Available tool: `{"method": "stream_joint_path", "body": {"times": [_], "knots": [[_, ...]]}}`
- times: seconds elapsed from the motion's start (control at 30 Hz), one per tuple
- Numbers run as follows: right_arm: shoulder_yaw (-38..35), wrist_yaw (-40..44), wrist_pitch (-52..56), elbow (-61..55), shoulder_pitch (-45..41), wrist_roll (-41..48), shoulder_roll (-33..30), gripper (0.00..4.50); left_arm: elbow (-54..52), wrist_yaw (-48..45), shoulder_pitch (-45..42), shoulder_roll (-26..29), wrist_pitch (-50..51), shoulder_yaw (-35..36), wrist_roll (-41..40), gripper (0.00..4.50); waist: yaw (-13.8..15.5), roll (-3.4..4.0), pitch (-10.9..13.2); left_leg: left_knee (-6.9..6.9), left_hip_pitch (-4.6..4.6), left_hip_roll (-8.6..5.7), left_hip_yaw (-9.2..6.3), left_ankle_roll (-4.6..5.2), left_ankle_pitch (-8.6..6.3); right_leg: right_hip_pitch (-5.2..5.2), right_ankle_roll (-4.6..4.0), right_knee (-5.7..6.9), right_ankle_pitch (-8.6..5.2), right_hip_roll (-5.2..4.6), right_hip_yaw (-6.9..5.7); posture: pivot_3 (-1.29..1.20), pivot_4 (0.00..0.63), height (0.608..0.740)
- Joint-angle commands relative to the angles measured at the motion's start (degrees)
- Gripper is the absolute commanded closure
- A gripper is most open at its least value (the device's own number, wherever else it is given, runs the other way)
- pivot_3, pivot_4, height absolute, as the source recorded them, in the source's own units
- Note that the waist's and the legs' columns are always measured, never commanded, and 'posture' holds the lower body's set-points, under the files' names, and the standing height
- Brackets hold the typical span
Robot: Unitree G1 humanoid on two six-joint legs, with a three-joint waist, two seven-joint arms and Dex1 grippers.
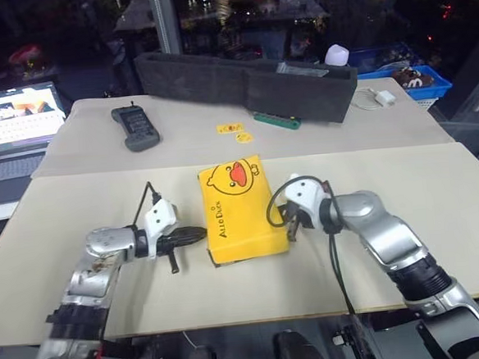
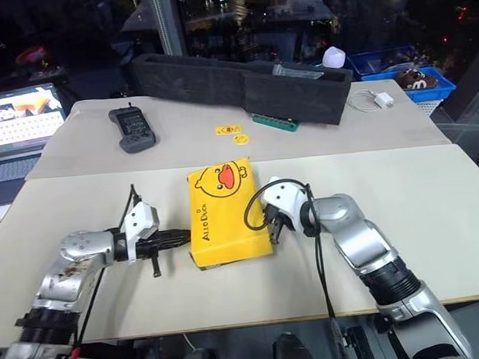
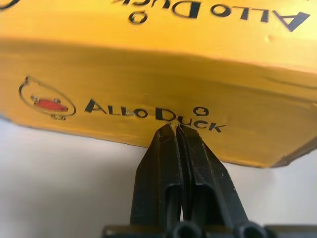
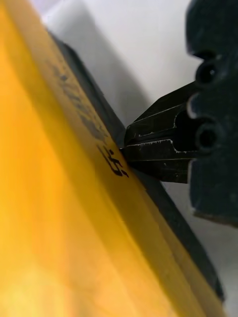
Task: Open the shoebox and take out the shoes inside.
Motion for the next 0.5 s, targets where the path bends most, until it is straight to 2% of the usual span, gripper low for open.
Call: {"method": "stream_joint_path", "body": {"times": [0.03,0.5], "knots": [[0.7,2.12,-2.98,-2.33,-0.94,1.43,1.74,4.5,-2.64,1.09,0.85,0.58,0.02,0.41,-0.99,4.37,0.31,0.0,0.0,0.0,0.0,0.0,0.0,0.0,0.0,0.0,0.0,0.0,0.0,0.0,0.0,0.0,0.15,0.715],[-0.48,2.52,-2.16,-3.43,0.25,1.28,0.69,4.5,7.8,2.32,-6.78,-3.88,-3.82,-2.65,1.37,4.37,0.88,0.0,0.0,0.0,-0.04,-0.01,-0.01,0.0,0.0,-0.03,-0.03,-0.01,-0.01,0.01,-0.04,0.0,0.15,0.715]]}}
